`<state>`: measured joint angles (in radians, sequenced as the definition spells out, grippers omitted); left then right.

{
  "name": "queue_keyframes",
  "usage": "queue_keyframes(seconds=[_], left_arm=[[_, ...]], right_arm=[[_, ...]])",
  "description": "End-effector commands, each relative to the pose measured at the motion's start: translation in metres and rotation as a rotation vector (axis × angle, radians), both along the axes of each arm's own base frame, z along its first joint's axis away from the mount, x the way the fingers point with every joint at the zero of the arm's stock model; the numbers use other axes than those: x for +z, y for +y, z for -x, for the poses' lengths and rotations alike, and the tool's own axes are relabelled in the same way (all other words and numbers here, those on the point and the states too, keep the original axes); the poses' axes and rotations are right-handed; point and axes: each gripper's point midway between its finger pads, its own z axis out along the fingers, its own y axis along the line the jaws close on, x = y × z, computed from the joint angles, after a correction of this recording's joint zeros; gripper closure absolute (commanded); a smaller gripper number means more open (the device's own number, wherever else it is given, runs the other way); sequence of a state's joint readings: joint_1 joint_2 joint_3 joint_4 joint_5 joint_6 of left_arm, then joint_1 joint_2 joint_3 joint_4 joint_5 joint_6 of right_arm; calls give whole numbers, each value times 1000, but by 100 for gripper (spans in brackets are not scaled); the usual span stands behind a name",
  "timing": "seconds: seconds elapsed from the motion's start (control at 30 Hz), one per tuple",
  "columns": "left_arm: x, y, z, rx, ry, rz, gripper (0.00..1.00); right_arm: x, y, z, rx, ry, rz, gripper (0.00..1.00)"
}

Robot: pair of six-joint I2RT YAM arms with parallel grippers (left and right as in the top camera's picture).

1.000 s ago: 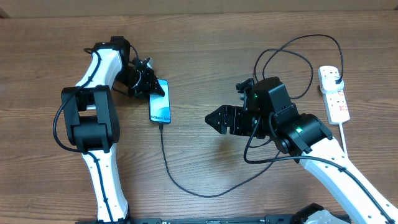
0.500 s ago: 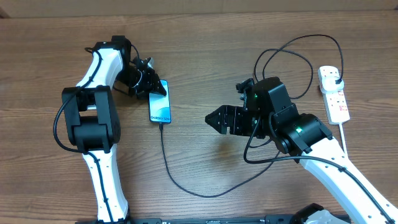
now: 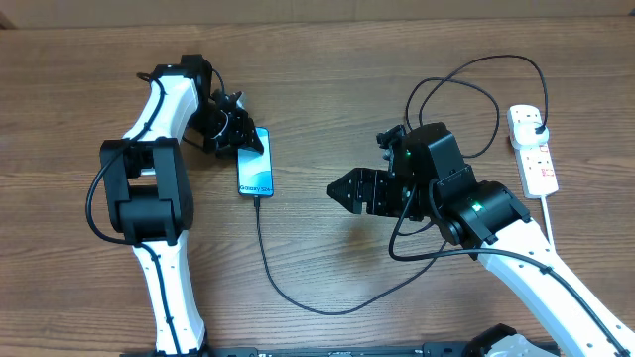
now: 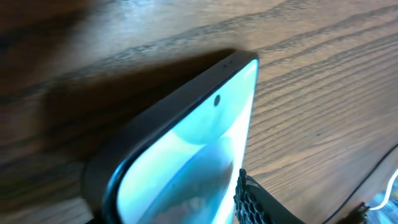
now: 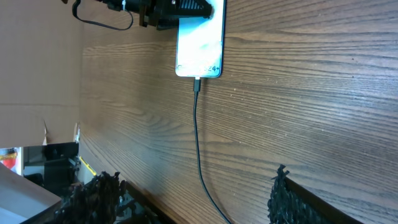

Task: Plug charger to phone and switch on socket
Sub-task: 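Lay the phone flat on the table and open the left gripper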

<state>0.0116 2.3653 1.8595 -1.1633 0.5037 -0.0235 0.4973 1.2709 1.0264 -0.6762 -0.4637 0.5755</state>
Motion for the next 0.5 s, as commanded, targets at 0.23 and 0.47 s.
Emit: queue_keyframes(seconds=[0.23,0.47], left_arm=[[-20,29,7,-10,36,-179,54],[-22,34,9,-14,43,-210,54]], right_arm=[[1,-2,-3,-7,-12,10,21],[0,-3,-3,-10,-11,14,21]])
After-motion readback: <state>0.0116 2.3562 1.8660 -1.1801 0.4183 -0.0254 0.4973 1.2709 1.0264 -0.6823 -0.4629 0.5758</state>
